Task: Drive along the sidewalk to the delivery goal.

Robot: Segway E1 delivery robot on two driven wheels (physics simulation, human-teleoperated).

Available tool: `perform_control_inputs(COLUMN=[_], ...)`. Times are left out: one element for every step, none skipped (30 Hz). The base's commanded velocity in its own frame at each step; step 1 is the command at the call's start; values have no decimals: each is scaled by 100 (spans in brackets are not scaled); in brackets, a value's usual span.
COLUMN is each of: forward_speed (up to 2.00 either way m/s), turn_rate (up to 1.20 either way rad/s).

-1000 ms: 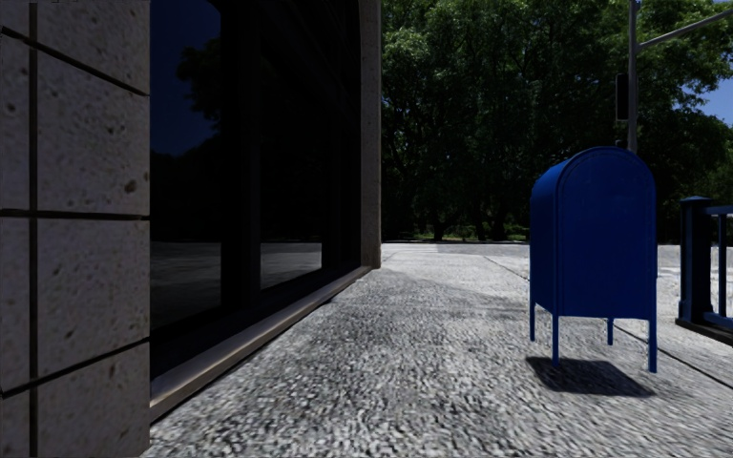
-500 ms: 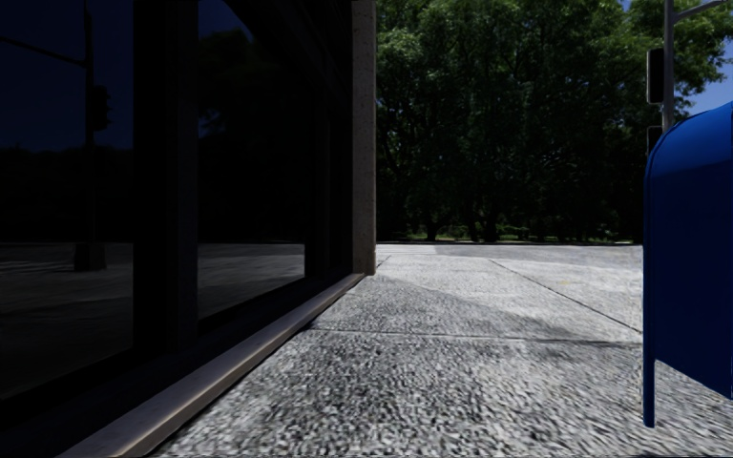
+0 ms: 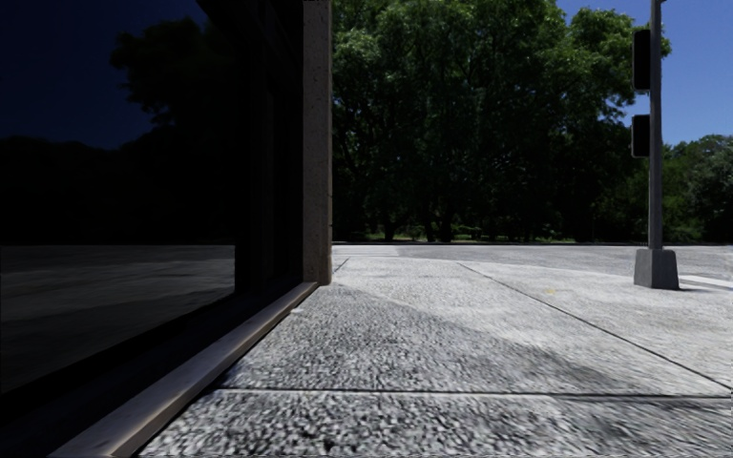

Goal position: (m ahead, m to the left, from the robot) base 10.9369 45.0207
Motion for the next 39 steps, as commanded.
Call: perform_control_inputs(forward_speed=[200, 200, 200, 200, 200, 200, 200, 200, 200, 200, 200, 200, 200, 200, 200, 200, 200, 200, 200, 200, 200, 200, 200, 200, 200, 200, 200, 200, 200, 200, 200, 200, 200, 200, 200, 200, 200, 200, 200], turn_rate=[-38, -24, -19, -19, -16, -10, -3, -3, 0, 0, 0, 0, 0, 0, 0, 0, 0, 0, 0, 0, 0, 0, 0, -4, -19, -19, -24, -26, -26, -26, -26, -26, -22, -2, -2, 0, 0, 0, 0])
